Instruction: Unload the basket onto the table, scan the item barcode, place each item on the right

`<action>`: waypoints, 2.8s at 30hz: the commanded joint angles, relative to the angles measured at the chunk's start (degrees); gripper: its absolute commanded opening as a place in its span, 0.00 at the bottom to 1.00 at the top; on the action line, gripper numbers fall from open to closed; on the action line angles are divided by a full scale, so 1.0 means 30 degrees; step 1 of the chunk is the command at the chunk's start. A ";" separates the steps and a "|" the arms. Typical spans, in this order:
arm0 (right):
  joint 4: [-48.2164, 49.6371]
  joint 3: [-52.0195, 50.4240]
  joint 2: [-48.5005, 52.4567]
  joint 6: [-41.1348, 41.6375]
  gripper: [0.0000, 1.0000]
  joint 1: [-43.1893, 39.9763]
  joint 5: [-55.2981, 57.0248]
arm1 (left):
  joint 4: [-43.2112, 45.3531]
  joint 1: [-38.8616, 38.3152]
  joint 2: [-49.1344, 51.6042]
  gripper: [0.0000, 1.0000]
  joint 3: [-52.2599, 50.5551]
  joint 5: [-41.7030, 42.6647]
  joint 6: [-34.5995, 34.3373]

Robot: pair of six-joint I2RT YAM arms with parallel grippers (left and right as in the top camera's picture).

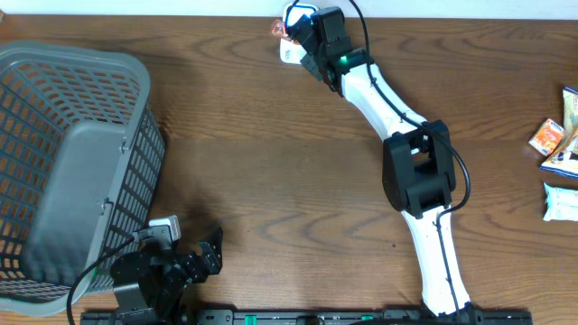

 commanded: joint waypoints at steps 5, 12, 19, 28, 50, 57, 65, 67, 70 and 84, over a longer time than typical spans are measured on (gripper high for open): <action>-0.3344 0.2769 -0.0175 0.0772 0.01 -0.0510 0.2958 | -0.0051 0.0029 -0.0029 0.98 -0.0036 -0.0109 -0.0029; -0.8065 0.2965 -0.2703 0.3512 0.01 -0.2601 0.2958 | -0.0051 0.0029 -0.0029 0.98 -0.0036 -0.0109 -0.0029; -1.1089 0.2922 -0.3905 0.5705 0.01 -0.7395 0.2958 | -0.0051 0.0029 -0.0029 0.98 -0.0036 -0.0109 -0.0029; -1.0535 -0.1224 -0.3840 0.9231 0.04 -1.2837 0.2958 | -0.0051 0.0029 -0.0029 0.98 -0.0036 -0.0109 -0.0029; -1.0928 -0.2222 -1.2116 1.4396 0.90 -1.0775 -0.0321 | -0.0051 0.0029 -0.0029 0.98 -0.0036 -0.0109 -0.0029; -1.2291 -0.2222 -1.8258 1.4396 0.99 -0.8087 -0.1705 | -0.0051 0.0029 -0.0029 0.98 -0.0036 -0.0109 -0.0029; -1.6546 -0.2222 -2.2739 1.4382 0.99 -0.7344 -0.1676 | -0.0051 0.0029 -0.0029 0.98 -0.0036 -0.0109 -0.0029; -1.7405 -0.2222 -2.3474 1.4389 0.99 -0.7344 -0.1676 | -0.0051 0.0029 -0.0029 0.98 -0.0036 -0.0109 -0.0029; -1.9045 -0.2222 -2.4633 1.4389 0.99 -0.7344 -0.1676 | -0.0051 0.0029 -0.0029 0.98 -0.0036 -0.0109 -0.0029; -2.4691 -0.3111 -2.6578 1.4389 0.99 -0.7315 -0.1610 | -0.0051 0.0029 -0.0029 0.98 -0.0036 -0.0109 -0.0029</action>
